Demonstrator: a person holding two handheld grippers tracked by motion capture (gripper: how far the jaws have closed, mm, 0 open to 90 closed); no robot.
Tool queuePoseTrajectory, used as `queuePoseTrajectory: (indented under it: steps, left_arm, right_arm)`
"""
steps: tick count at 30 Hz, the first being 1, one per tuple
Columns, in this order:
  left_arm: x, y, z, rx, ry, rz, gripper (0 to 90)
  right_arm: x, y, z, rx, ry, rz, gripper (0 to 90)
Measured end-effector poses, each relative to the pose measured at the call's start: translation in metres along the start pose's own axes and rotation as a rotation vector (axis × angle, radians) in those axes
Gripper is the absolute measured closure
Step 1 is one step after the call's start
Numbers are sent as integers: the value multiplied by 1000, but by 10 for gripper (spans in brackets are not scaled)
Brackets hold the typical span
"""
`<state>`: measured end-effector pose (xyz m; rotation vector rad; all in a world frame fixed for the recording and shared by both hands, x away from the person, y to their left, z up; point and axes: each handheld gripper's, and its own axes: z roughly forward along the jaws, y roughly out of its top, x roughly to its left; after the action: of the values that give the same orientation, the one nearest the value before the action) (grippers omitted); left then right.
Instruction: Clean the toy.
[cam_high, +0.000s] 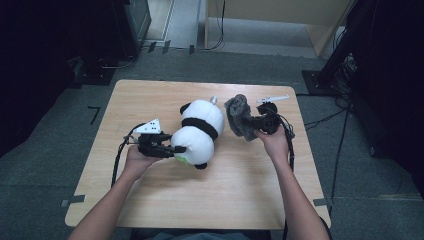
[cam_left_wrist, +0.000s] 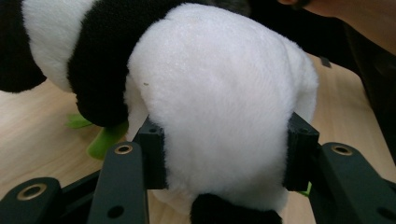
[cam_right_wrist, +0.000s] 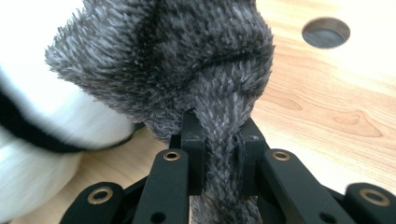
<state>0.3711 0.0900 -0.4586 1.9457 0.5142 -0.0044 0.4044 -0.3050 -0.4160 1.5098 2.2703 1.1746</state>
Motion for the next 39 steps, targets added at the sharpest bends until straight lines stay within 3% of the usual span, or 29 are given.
queuePoseTrajectory:
  steps: [6, 14, 25, 31, 35, 39]
  left_arm:
    - [-2, 5, 3, -33, 68, -41, 464]
    - [-2, 9, 2, -67, 123, -166, 463]
    - [-11, 11, 4, -74, 184, -220, 460]
    - [-13, 12, 5, -74, 227, -224, 456]
    - [-13, 12, 6, -83, 229, -249, 454]
    - [-17, 13, 9, -101, 218, -265, 453]
  right_arm:
    - [21, 0, -9, -26, 29, -55, 775]
    - [47, 0, -15, -47, 70, -83, 776]
    - [95, 4, -24, -84, 185, -159, 774]
    - [122, 5, -27, -78, 243, -184, 772]
    - [135, 5, -30, -107, 278, -202, 768]
    - [141, 0, -17, -98, 282, -217, 768]
